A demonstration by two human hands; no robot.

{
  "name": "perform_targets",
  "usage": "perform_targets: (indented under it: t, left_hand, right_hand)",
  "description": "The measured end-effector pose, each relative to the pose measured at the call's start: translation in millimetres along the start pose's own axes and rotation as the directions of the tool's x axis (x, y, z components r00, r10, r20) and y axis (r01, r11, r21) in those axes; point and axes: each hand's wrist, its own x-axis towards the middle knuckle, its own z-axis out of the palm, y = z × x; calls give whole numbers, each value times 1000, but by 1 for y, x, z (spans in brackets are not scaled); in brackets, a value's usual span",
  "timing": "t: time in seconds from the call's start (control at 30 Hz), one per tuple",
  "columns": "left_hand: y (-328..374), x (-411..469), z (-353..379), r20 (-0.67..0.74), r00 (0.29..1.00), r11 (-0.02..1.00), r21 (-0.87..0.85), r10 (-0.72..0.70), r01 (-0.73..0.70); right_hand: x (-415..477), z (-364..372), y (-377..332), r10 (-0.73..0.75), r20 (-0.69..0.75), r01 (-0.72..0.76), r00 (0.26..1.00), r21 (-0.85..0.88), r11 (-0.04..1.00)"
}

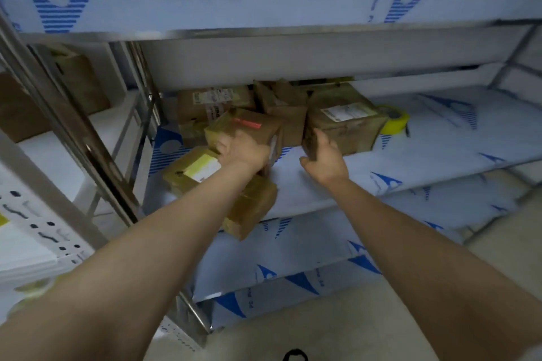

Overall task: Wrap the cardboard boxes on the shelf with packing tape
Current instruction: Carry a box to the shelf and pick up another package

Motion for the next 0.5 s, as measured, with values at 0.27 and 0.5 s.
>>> perform_targets:
  t: [0.27, 0.5]
  left_hand:
    - [90, -15, 61, 215, 920, 944, -113, 327, -309]
    - [172, -11, 122, 203, 894, 916, -139, 399, -377]
  right_hand:
    - [11, -53, 76, 158, -76, -161, 984, -38, 986]
    - [62, -102, 159, 190, -138, -193, 972, -9, 981]
